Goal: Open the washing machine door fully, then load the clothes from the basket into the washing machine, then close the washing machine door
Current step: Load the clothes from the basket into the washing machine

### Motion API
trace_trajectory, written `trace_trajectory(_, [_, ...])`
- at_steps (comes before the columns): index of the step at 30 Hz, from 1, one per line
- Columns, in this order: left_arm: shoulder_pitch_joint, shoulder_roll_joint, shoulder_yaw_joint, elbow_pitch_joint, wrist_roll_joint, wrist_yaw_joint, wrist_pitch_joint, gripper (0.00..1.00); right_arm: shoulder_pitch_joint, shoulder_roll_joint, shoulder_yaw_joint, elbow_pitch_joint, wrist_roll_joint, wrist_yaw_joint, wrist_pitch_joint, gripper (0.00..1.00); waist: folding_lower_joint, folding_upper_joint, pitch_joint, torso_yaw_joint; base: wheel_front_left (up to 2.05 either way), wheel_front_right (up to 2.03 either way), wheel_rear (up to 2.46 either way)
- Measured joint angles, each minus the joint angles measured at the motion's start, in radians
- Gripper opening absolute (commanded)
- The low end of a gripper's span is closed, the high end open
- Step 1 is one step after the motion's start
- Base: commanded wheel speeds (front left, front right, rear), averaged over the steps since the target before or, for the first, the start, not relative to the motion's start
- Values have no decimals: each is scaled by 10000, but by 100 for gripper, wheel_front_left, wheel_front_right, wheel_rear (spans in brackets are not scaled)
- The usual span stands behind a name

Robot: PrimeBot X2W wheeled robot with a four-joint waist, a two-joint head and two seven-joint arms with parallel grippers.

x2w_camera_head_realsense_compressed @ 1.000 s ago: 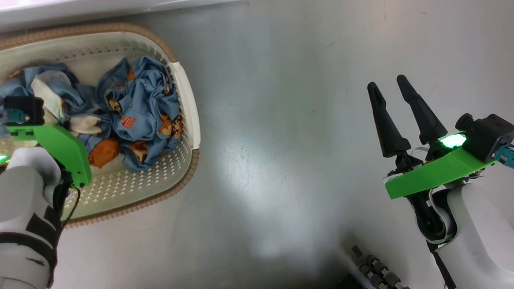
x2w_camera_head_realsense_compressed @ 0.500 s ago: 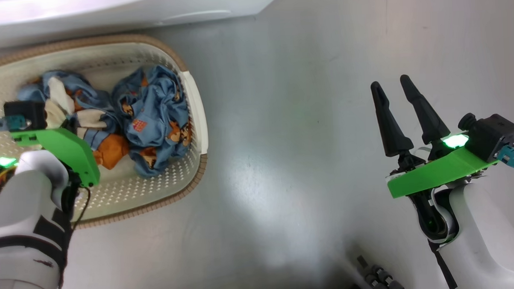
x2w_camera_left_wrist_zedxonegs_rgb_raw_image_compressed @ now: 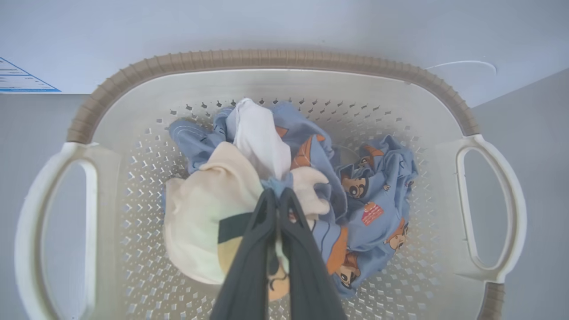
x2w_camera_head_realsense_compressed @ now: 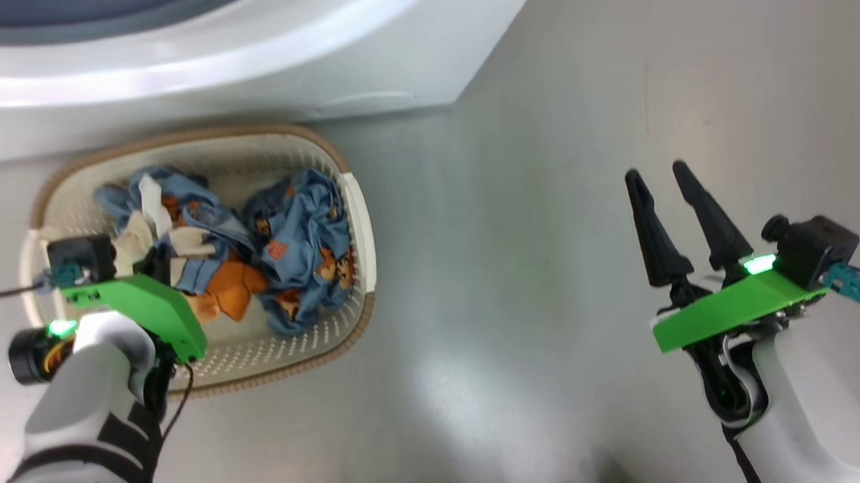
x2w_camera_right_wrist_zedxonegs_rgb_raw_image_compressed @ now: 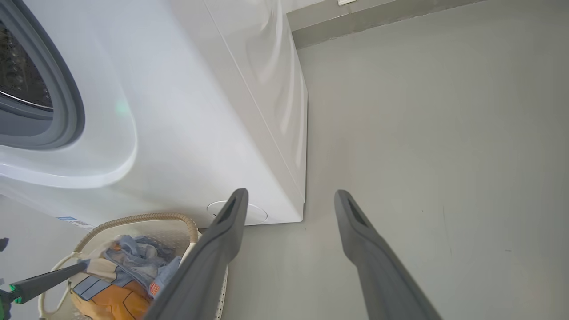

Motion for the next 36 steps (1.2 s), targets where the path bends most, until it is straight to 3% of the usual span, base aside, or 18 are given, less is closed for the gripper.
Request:
trace_trajectory(16, [2525,150,1170,-3108,669,-71,-27,0,984,-263,4,485,88,0,0,100,0,0,-2140,195,0,0,0])
trace_trajectory(36, [6021,-364,3187,-7729,2451,-71,-29,0,2297,-560,-387,648,113,0,0,100,0,1,-4293,483,0,0,0])
